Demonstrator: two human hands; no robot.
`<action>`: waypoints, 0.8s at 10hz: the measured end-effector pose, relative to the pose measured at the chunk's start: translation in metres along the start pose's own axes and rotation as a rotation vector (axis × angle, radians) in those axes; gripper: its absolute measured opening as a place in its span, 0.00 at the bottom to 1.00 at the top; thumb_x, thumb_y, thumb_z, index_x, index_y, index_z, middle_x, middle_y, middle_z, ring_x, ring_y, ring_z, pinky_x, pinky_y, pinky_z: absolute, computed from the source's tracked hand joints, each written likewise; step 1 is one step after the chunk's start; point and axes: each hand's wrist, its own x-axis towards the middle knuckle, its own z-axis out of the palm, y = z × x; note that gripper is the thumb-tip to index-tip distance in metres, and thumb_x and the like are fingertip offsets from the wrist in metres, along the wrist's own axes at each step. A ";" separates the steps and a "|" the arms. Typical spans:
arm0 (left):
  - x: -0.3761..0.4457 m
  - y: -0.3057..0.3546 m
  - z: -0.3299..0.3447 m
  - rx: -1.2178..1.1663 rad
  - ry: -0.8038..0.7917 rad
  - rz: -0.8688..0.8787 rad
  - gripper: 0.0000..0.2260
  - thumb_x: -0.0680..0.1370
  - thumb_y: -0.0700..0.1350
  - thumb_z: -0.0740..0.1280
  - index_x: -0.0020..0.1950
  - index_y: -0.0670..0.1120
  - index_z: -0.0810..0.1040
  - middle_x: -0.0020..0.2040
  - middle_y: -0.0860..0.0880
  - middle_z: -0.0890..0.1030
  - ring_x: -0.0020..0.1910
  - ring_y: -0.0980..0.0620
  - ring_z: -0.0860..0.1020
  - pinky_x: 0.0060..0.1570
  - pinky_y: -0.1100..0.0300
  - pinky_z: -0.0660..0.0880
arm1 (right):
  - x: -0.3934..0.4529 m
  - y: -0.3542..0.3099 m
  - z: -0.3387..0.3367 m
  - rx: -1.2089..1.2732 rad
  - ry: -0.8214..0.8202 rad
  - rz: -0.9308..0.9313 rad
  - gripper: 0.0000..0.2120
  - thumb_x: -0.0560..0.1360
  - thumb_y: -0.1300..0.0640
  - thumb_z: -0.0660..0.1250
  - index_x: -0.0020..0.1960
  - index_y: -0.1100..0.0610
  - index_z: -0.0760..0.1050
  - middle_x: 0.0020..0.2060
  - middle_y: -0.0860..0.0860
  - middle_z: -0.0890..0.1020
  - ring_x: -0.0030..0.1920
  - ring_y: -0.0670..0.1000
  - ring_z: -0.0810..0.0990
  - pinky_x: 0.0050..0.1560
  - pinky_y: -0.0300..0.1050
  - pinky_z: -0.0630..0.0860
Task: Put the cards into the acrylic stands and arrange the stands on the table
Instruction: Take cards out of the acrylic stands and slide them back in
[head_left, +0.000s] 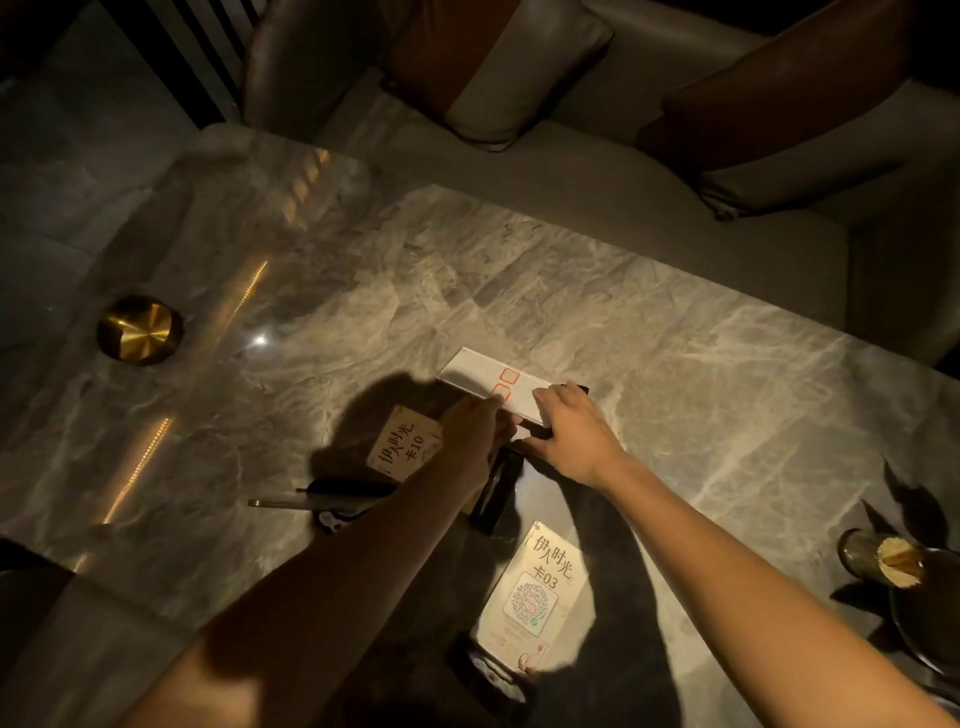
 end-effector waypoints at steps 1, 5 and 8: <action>-0.010 0.013 0.006 0.043 0.006 0.024 0.07 0.79 0.43 0.69 0.43 0.41 0.79 0.33 0.48 0.83 0.32 0.56 0.80 0.26 0.72 0.74 | -0.006 0.008 0.000 -0.041 0.142 0.030 0.21 0.74 0.49 0.68 0.63 0.57 0.75 0.58 0.58 0.75 0.61 0.60 0.70 0.61 0.56 0.71; -0.038 0.058 0.043 0.231 -0.186 0.408 0.14 0.76 0.52 0.71 0.58 0.53 0.73 0.52 0.58 0.78 0.49 0.61 0.78 0.48 0.61 0.78 | -0.020 0.053 -0.009 0.742 0.479 0.301 0.13 0.78 0.61 0.67 0.59 0.48 0.79 0.53 0.46 0.86 0.51 0.49 0.84 0.50 0.56 0.83; -0.043 0.066 0.058 0.184 -0.323 0.398 0.12 0.75 0.43 0.73 0.58 0.42 0.82 0.46 0.46 0.84 0.41 0.54 0.81 0.43 0.59 0.79 | -0.044 0.077 0.000 1.054 0.485 0.342 0.13 0.77 0.67 0.69 0.56 0.52 0.83 0.48 0.47 0.87 0.52 0.51 0.86 0.53 0.47 0.82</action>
